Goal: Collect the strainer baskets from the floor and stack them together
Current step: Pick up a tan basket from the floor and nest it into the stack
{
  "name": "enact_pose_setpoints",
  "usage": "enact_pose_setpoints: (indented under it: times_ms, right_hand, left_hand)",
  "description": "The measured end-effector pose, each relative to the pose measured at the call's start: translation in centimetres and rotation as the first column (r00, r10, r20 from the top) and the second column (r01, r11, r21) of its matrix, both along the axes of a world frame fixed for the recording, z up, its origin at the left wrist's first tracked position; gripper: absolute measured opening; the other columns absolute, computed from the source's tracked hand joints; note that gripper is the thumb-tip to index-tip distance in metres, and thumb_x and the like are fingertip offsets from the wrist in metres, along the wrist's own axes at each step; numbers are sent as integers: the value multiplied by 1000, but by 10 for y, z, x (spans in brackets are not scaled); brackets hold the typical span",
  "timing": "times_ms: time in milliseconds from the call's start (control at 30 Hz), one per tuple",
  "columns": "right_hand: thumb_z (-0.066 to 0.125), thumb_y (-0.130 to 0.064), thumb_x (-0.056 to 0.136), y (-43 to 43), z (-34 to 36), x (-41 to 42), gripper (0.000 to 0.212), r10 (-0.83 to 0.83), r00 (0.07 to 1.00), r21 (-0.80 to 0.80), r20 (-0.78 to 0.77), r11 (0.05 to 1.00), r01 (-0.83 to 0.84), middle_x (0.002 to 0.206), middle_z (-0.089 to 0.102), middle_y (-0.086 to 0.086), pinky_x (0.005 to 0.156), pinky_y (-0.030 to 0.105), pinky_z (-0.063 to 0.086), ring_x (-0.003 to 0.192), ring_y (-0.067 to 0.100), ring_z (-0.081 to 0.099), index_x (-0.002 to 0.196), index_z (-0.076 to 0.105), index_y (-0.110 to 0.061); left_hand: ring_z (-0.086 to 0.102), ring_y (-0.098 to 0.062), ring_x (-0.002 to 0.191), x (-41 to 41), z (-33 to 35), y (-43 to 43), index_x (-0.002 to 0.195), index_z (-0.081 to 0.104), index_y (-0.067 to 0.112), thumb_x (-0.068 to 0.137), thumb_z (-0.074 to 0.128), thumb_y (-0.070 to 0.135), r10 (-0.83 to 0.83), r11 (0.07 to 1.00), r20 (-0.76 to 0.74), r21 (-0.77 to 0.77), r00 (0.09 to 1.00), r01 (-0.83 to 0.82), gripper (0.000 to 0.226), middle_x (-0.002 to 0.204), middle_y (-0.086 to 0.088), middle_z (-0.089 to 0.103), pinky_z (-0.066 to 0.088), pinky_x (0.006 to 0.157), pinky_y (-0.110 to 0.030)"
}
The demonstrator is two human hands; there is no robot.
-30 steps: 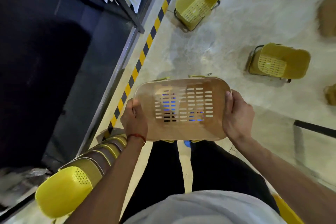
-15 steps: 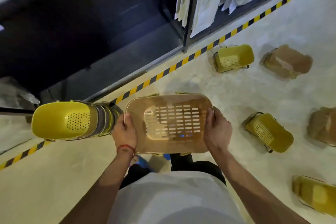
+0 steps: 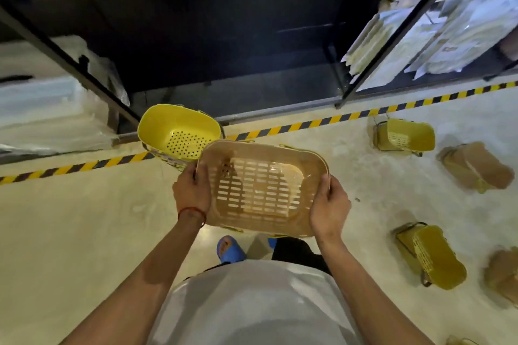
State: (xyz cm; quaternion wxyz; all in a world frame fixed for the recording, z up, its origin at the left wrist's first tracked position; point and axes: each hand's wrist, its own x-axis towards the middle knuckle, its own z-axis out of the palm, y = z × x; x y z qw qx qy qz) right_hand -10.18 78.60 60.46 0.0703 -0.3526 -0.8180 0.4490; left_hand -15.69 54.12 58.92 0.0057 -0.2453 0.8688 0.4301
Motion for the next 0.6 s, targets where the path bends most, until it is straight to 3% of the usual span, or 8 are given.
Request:
enact_pose_setpoints:
  times_ms: [233,367,433,600]
  right_hand:
    - [39,-36,107,-85,3,-25,41,50,999,-51,5,997,-50,82,68,-1,66,28,39,77,18,61,100,70,-10]
    - [38,-36,107,-120,-1,-63,41,90,996,-98,-2,991,-90,77,66,-6,61,16,40,73,7,61,95,69,-12]
    - [39,-35,107,-136,-2,-86,38,88,996,-128,-2,988,-87,76,64,-12,61,18,41,73,4,60,93,68,-15]
    - [39,-36,107,-167,-16,-144,41,68,998,-160,-10,985,-69,75,64,-8,56,8,37,69,5,59,89,67,-13]
  left_hand:
    - [61,-38,89,-8,12,-88,89,69,10,100,44,42,93,996,24,6,995,-93,43,89,-19,69,46,77,-41]
    - [61,-34,91,-36,18,-121,100,71,12,101,41,45,151,989,16,6,988,-151,44,96,-17,71,47,84,-41]
    - [61,-35,92,-58,20,-135,100,70,12,100,41,45,164,986,15,-1,986,-164,44,96,-17,71,48,88,-44]
    - [60,-33,92,-119,18,-161,106,70,14,101,40,45,176,984,17,-19,984,-176,43,98,-15,70,47,84,-39]
